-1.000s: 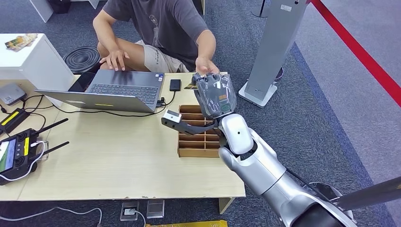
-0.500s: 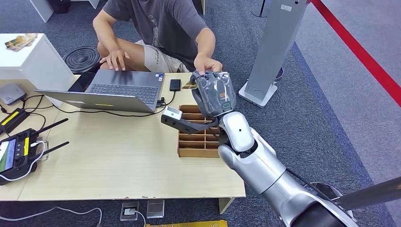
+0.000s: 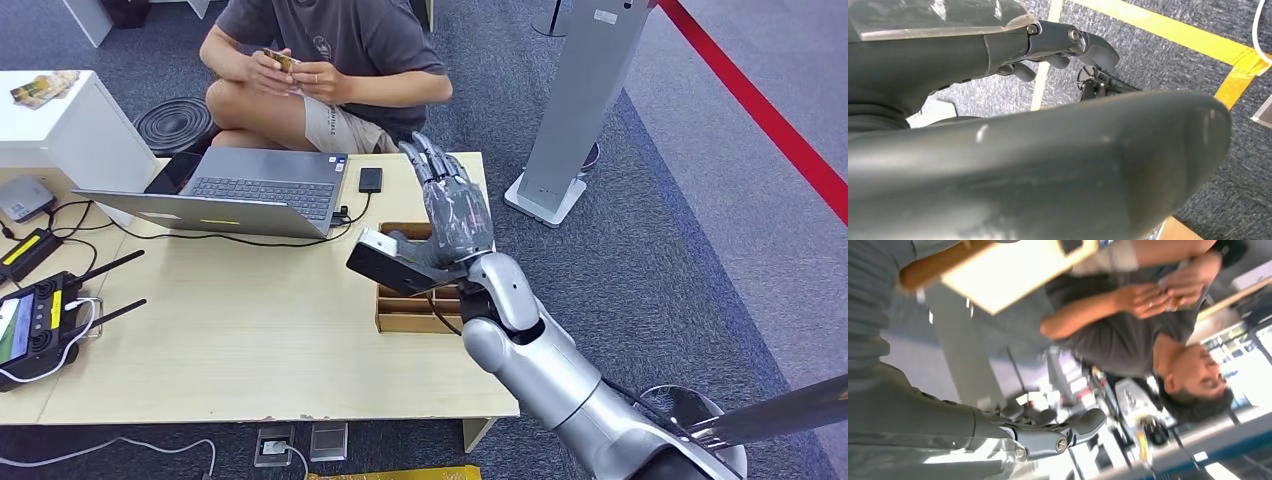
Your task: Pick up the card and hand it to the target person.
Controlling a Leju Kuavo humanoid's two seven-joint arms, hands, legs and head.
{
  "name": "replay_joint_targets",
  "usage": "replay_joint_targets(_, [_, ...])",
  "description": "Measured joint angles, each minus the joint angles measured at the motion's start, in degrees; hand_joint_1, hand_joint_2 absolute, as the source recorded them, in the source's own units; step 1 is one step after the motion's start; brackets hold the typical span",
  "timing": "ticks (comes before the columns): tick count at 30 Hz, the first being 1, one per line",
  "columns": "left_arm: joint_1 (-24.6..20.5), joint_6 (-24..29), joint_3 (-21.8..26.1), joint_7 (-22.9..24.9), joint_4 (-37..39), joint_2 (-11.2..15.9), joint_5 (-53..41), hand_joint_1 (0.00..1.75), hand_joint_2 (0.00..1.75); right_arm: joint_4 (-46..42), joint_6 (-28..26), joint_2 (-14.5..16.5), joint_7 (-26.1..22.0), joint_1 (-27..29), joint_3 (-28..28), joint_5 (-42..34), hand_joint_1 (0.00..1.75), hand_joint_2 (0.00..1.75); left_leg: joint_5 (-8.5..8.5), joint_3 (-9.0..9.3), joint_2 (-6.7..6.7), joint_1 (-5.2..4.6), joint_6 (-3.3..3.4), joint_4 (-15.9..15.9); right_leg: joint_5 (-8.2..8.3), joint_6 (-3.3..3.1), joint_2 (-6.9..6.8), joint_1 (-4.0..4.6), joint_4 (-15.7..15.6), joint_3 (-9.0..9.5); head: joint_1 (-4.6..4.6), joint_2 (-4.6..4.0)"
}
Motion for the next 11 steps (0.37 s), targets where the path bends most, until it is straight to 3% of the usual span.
replay_joint_targets(6, [0.1, 0.4, 0.4, -0.4, 0.0, -0.1, 0.6, 0.00, 0.00, -5.9, 3.3, -2.0, -2.5, 5.6, -0.9, -14.9, 0.00, 1.75, 0.00, 0.00, 0.00, 0.00, 0.00, 0.0, 0.00, 0.00, -0.01, 0.00, 0.0, -0.01, -0.03, 0.00])
replay_joint_targets(11, [0.2, 0.7, 1.1, -0.5, 0.0, -0.2, 1.0, 0.00, 0.00, -11.1, 5.1, -4.7, -2.9, 12.2, -2.5, -21.7, 0.00, 1.75, -0.02, 0.00, -0.01, 0.00, 0.01, 0.0, 0.00, 0.00, -0.04, 0.00, -0.1, 0.02, 0.04, 0.00])
